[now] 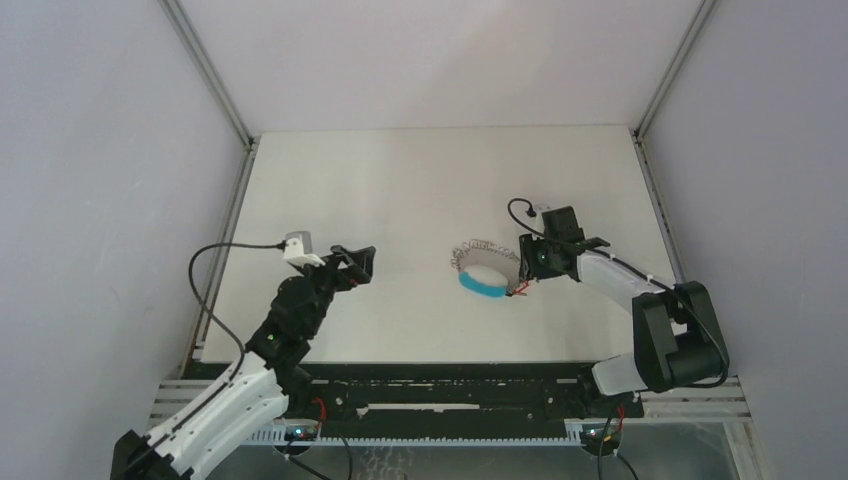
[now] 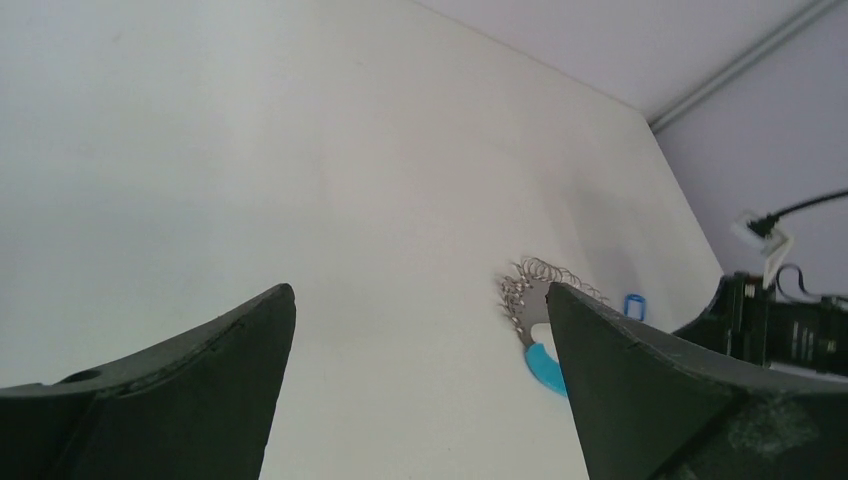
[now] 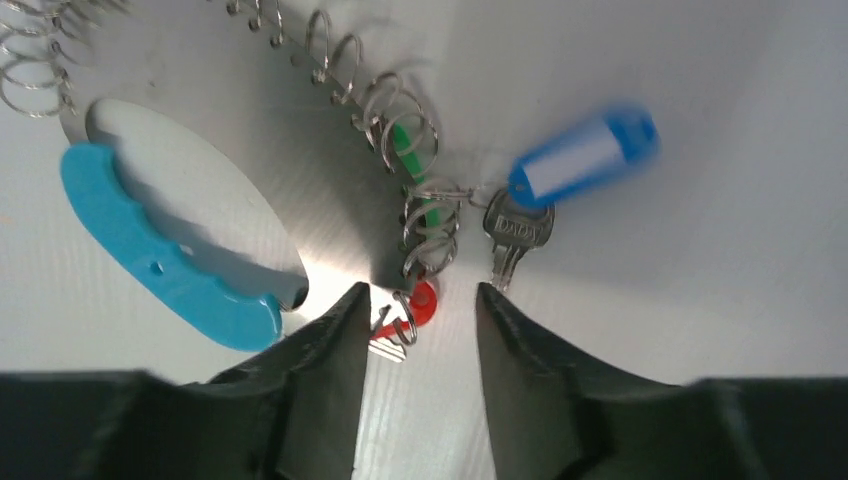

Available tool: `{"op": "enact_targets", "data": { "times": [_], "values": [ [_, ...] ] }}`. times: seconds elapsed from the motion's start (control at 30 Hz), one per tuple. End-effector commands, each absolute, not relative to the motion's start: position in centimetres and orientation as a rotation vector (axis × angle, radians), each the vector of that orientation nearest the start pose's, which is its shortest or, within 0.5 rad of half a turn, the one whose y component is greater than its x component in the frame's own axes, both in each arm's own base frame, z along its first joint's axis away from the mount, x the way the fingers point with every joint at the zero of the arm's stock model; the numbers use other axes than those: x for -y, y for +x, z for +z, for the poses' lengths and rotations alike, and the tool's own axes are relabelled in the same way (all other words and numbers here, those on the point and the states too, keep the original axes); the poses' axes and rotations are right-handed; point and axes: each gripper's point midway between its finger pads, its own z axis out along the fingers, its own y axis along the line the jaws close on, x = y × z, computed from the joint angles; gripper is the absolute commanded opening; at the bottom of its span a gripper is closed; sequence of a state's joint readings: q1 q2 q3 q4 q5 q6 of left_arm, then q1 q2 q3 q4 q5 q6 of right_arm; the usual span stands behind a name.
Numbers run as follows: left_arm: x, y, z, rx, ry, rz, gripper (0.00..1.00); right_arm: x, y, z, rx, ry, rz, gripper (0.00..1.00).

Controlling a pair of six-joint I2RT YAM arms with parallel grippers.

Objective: Put the keys on the keyring

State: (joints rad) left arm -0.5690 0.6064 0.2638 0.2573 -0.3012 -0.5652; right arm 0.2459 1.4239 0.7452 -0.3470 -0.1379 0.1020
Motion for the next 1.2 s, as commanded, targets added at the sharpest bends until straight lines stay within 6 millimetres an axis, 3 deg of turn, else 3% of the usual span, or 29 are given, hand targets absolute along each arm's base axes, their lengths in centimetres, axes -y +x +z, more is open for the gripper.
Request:
{"op": "enact_targets", "data": {
  "times": [0.0,0.13,0.33,0.43,0.53,0.67,0.9,1.07,1.17],
  "values": [
    [10.6,25.1,16.0,-1.738,-0.486,-0.59,1.0,-10.1,29.8,6.7,-2.452,-0.095,0.327,0.48],
    [10.0,23.4,17.7,-1.751,-0.459,-0.607,1.0,-9.2,28.7,10.6,-2.358,-0.044,0.316,0.68],
    [8.6,20.8,21.6,-1.734,-0.439,-0.622,1.0,-7.9,26.0,16.6,-2.156,0.043,0.347,0.82],
    [7.4,19.4,23.8,-1.71,-0.431,-0.611,1.0,-6.8,24.3,20.2,-2.012,0.167,0.37,0.99],
    [5.9,17.8,26.0,-1.673,-0.407,-0.589,1.0,-5.7,22.0,23.5,-1.857,0.208,0.388,1.0],
    [4.1,15.9,27.3,-1.648,-0.357,-0.532,1.0,-4.2,18.1,27.6,-1.624,0.204,0.403,1.0],
    [1.5,14.4,26.4,-1.601,-0.354,-0.445,1.0,-3.0,13.9,29.0,-1.493,0.135,0.371,1.0],
    [1.0,14.5,24.7,-1.549,-0.384,-0.446,1.0,-3.4,13.7,28.8,-1.496,0.126,0.401,1.0],
    [0.9,14.1,25.1,-1.516,-0.381,-0.472,1.0,-3.8,14.1,28.2,-1.511,0.117,0.409,1.0]
  ]
}}
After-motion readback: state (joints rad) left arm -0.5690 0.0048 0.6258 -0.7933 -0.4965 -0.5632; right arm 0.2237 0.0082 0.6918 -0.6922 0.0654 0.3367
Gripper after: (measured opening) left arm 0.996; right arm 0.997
